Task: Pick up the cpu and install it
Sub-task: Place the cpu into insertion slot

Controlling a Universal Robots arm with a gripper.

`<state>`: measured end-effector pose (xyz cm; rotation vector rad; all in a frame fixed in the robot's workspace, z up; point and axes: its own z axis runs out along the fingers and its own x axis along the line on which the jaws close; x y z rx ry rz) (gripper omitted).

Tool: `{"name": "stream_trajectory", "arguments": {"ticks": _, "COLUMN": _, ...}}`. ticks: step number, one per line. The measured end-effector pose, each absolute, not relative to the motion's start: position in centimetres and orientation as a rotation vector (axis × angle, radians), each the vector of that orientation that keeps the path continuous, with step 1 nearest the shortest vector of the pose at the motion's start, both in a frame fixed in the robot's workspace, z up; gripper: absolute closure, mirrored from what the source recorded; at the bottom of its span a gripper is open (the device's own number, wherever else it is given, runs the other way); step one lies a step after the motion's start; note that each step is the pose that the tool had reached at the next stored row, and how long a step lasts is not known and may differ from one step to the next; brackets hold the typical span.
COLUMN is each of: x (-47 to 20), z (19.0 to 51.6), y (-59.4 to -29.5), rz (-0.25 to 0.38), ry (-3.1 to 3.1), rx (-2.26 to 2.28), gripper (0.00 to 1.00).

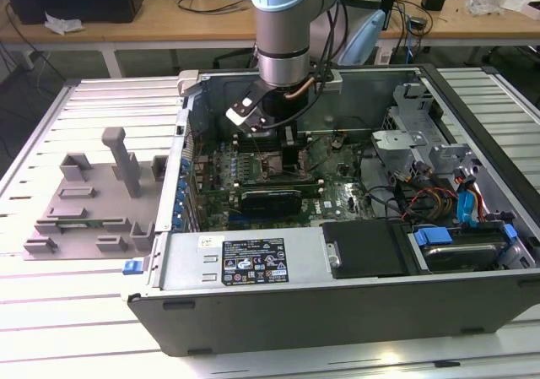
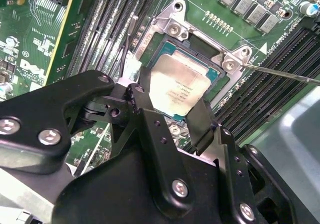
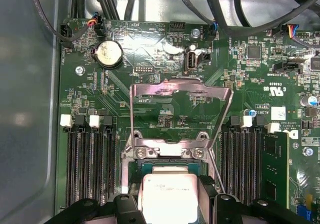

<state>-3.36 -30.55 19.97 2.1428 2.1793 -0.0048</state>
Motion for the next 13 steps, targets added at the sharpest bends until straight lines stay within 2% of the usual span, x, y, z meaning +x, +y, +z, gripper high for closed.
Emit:
{"name": "stream_trajectory", "arguments": {"ticks": 5, "x": -3.34, "z": 19.97, "y": -30.56, "rz": -0.005, "ry": 2.179, "rx": 2.142, "gripper": 0.47}}
{"name": "stream_trajectory", "arguments": {"ticks": 6, "x": -3.34, "z": 19.96, "y": -30.56, "rz": -0.005, "ry": 2.18, "rx": 2.143, "gripper": 0.45}}
{"name": "stream_trajectory", "arguments": {"ticks": 7, "x": -3.34, "z": 19.96, "y": -30.55, "rz": -0.005, "ry": 2.18, "rx": 2.143, "gripper": 0.39}}
{"name": "stream_trajectory", "arguments": {"ticks": 13, "x": -3.35, "z": 20.78, "y": -30.55, "rz": -0.005, "ry": 2.18, "rx": 2.143, "gripper": 0.39}}
